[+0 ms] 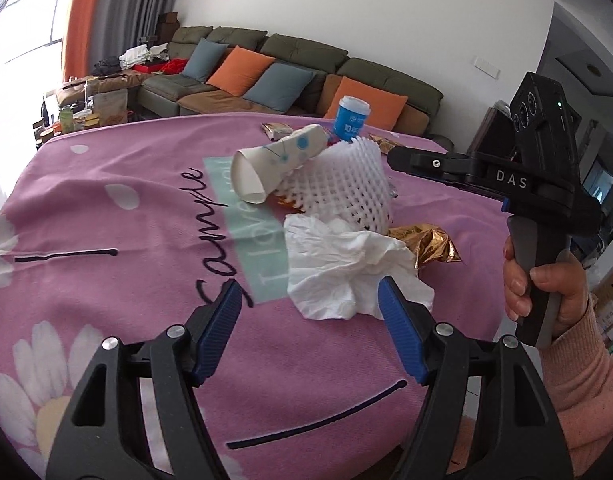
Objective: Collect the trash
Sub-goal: 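Grasp the white tissue with the left gripper while the right grasps another white foam net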
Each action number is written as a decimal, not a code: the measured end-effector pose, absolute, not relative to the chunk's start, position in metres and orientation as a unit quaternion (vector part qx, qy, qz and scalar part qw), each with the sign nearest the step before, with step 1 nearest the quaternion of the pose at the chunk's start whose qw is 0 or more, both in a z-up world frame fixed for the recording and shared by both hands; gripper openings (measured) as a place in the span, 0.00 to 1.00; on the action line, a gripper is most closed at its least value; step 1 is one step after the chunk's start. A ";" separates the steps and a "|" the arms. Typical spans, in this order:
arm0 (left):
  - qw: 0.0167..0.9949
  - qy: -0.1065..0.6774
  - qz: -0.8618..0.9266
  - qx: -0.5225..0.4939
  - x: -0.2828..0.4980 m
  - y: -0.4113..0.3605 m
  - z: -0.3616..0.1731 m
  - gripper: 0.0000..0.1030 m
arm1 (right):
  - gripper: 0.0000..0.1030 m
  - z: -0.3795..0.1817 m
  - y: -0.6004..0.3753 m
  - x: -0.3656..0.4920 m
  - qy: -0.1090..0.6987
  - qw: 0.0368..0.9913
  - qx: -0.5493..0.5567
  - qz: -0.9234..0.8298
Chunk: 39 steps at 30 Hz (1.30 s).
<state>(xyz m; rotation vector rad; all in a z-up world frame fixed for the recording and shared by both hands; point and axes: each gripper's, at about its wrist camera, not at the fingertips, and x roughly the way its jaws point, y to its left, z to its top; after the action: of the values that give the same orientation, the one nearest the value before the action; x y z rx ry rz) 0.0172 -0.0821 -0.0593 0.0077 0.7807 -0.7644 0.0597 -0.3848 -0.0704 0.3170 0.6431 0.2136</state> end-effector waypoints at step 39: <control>0.843 0.409 -0.349 0.003 0.044 -0.098 -0.073 0.07 | 0.10 -0.062 -0.392 0.054 0.289 0.932 0.178 0.128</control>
<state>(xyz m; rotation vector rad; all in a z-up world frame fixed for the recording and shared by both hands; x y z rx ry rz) 0.0439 -0.0983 -0.0734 0.0058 0.8636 -0.7368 0.0538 -0.3917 -0.0620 0.3651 0.5924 0.2614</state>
